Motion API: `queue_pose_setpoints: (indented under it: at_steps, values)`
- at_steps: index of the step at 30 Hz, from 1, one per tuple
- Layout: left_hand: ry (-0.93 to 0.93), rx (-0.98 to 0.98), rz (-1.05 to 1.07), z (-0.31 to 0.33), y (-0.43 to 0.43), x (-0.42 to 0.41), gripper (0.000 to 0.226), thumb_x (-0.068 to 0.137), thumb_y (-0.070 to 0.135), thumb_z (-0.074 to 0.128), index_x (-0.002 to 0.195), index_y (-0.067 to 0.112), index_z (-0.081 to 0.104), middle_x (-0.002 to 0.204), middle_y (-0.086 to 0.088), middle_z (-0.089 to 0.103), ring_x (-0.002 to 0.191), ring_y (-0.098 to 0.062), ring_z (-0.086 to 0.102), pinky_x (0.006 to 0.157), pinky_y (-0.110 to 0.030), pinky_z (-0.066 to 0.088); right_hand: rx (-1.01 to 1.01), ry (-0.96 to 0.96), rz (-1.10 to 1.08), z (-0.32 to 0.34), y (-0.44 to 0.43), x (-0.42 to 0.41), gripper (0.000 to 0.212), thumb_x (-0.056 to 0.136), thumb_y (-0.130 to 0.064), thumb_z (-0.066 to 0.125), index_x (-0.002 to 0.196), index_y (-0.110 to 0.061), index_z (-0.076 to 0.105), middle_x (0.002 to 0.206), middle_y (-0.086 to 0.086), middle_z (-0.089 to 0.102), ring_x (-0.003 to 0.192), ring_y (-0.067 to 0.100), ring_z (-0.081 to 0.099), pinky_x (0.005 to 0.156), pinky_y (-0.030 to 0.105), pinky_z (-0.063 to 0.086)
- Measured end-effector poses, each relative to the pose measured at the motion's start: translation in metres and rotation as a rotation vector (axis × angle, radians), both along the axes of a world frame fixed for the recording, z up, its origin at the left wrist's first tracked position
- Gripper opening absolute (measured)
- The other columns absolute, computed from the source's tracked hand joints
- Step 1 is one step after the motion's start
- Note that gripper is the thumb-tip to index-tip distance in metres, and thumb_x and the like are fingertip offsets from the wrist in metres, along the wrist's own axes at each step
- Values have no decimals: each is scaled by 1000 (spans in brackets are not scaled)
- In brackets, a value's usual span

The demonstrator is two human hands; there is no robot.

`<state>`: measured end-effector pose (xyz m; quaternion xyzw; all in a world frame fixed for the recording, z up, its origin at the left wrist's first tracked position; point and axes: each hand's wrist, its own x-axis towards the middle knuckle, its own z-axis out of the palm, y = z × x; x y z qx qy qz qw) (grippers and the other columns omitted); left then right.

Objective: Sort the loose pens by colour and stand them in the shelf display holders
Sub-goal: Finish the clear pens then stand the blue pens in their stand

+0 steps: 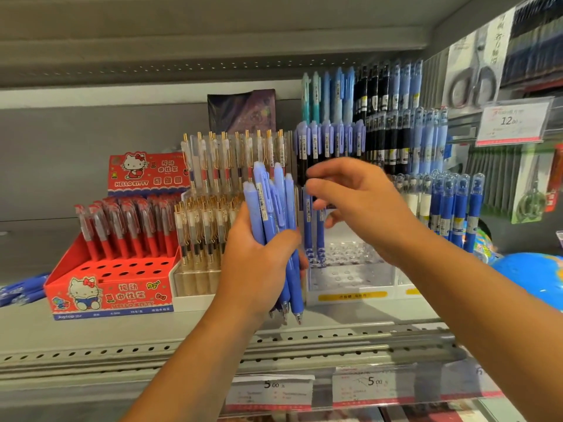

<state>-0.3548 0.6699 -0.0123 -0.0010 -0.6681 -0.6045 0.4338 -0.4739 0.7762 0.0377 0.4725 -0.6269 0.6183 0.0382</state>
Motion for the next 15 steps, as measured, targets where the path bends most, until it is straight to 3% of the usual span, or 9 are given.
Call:
queue_pose_setpoints:
  at_steps: [4, 10, 15]
  values:
    - [-11, -44, 3, 2, 4, 1, 35, 91, -3, 58, 108, 28, 61, 71, 10, 71, 60, -11, 68, 52, -23, 55, 73, -58, 211, 0, 2, 17, 19, 87, -14, 73, 106, -12, 70, 89, 3, 71, 74, 20, 67, 60, 29, 56]
    - [-51, -27, -6, 1, 3, 1, 36, 93, -2, 58, 117, 24, 59, 72, 7, 72, 54, -18, 68, 50, -29, 56, 35, -185, 238, -9, 1, 17, 26, 87, -3, 70, 113, -4, 63, 96, 17, 72, 76, 19, 66, 64, 32, 54]
    - [-53, -10, -12, 1, 3, 0, 34, 92, -3, 58, 115, 22, 60, 74, 8, 72, 56, -14, 68, 49, -21, 54, 2, -222, 222, -15, 4, 14, 25, 87, -4, 71, 110, -8, 64, 92, 10, 75, 81, 19, 71, 74, 34, 58]
